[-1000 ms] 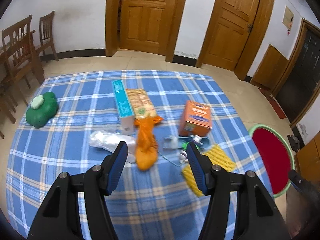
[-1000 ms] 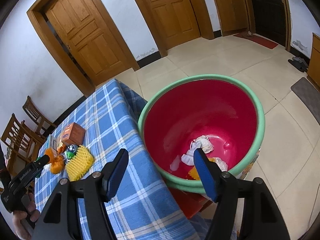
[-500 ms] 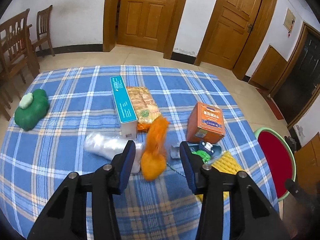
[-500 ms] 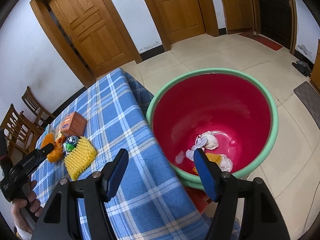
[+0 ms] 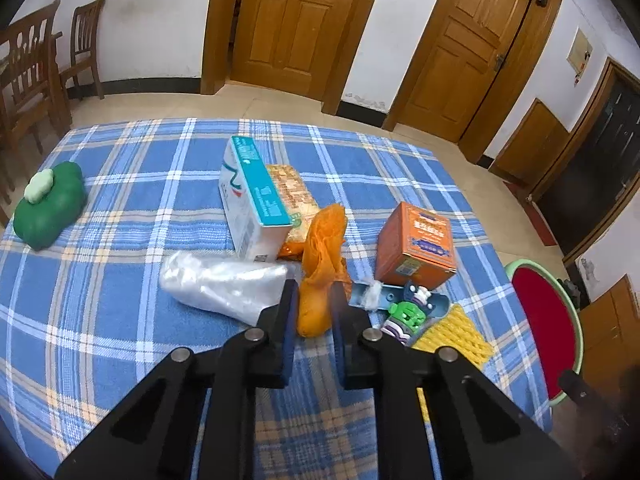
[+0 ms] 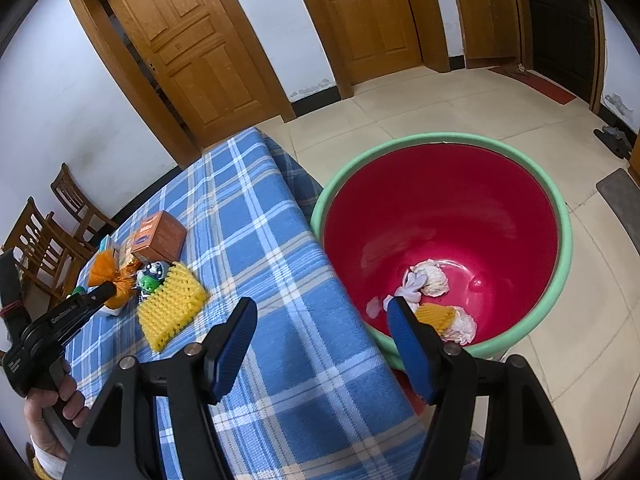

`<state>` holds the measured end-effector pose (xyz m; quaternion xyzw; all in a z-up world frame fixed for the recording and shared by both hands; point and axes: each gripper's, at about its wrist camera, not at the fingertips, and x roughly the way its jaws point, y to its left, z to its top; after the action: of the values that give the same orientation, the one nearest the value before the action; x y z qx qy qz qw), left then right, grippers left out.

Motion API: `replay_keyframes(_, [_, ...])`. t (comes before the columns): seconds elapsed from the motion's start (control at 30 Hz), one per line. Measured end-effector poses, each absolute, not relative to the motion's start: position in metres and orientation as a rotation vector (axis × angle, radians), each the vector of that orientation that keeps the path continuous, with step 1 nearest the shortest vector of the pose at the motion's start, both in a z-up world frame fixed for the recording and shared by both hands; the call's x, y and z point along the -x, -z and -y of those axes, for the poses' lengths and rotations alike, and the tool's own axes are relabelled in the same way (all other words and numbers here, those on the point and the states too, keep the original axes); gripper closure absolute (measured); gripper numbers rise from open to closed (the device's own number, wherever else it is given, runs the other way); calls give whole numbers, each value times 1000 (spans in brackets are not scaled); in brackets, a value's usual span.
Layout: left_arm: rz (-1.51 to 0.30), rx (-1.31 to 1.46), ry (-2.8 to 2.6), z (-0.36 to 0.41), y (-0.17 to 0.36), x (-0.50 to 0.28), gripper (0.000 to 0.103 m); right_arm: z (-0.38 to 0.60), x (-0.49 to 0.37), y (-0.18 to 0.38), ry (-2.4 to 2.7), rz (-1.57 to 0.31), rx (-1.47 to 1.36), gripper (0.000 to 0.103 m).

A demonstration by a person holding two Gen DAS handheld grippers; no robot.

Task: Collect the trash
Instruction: 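Grasp the orange mesh bag with the left gripper, then grasp the yellow foam net with the right gripper while the left holds the orange bag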

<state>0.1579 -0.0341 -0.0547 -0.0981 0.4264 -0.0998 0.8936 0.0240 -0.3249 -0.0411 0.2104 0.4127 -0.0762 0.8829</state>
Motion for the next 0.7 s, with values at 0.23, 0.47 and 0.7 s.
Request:
replay_keyframes(0.23, [-871,225,248,27,42,-136,88,316,-28,41,130,-860,-422,33])
replay_keyframes(0.47, [-887,216,252,16,38,-112,88,302,-33,37,95,-857,-396,33])
replay_keyframes(0.7, [-941,219,201,-1,53,-101,88,281,-44,36,43,-865,-357,33])
